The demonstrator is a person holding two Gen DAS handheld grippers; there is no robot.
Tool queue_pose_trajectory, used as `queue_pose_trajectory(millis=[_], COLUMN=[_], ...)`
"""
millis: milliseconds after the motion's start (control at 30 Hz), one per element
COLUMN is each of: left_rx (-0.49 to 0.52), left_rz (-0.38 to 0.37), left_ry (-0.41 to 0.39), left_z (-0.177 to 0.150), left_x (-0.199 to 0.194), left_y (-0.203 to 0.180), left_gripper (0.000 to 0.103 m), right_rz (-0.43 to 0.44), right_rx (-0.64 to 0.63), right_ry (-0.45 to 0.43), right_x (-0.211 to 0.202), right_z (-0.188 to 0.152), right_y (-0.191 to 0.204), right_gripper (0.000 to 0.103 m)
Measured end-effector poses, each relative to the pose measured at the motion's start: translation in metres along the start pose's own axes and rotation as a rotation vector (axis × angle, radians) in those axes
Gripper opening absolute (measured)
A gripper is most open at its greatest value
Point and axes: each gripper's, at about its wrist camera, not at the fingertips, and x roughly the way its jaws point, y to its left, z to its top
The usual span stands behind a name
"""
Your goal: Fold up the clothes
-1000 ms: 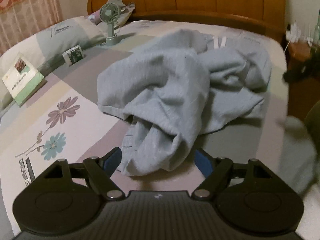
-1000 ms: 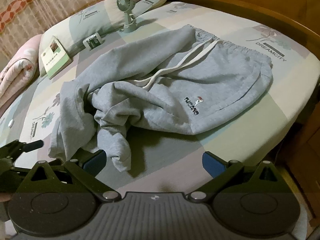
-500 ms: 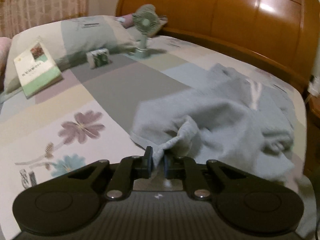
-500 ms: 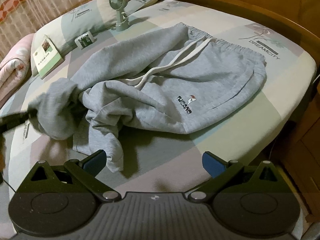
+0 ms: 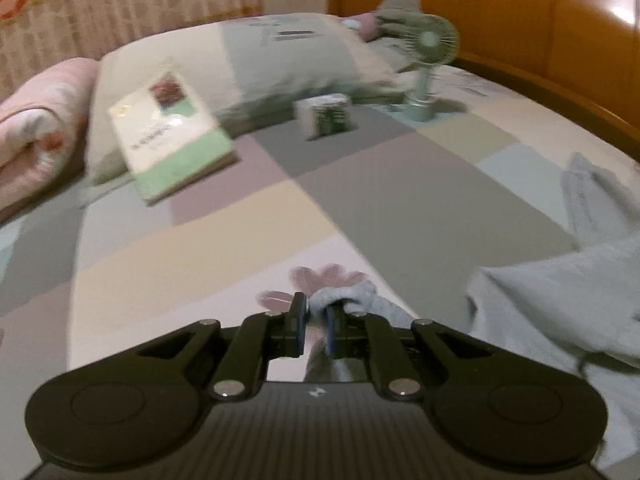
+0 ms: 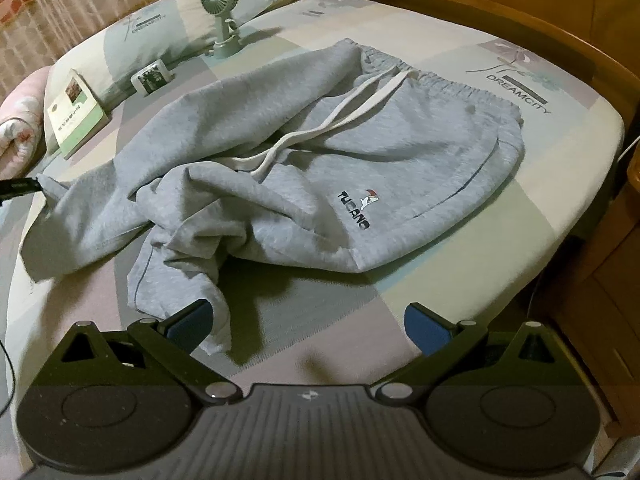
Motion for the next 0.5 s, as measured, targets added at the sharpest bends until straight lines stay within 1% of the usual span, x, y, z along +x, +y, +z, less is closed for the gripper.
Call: queue_pose_trajectory(millis=[133, 267, 300, 367, 467, 500], left_rx=[-0.041, -0.104, -0.12, -0.137, -0.149, -0.148], left_rz=[0.084, 0.165, 0.172, 0.165, 0.153, 0.153], left_ry=[-0.001, 0.031, 0.045, 0.077, 0.092, 0.092], left_z=[0.01, 0.019, 0.019, 0.017, 0.011, 0.009], left_x=[0.002, 0.009, 0.011, 0.017, 0.02, 0.019], left_y=[0.03, 0.056, 0.061, 0.066, 0.067, 0.066], left_gripper=[0.008, 0.008, 0.008, 0.012, 0.016, 0.021], right_rz=[-0.001, 0.002, 0.003, 0.005, 0.004, 0.002], right_rx=[-0.001, -0.005, -0.007, -0.01, -0.011, -0.01], right_ry=[0.01, 0.018, 0.019, 0.021, 0.022, 0.021], right_x=[0.005, 0.009, 0.009, 0.01, 0.011, 0.011], right_z=[0.002, 0.004, 0.004, 0.004, 0.004, 0.004], right_y=[0.001, 0.003, 0.004, 0.005, 0.005, 0.005], right_gripper=[0.103, 0.103, 0.103, 0.103, 0.103, 0.103])
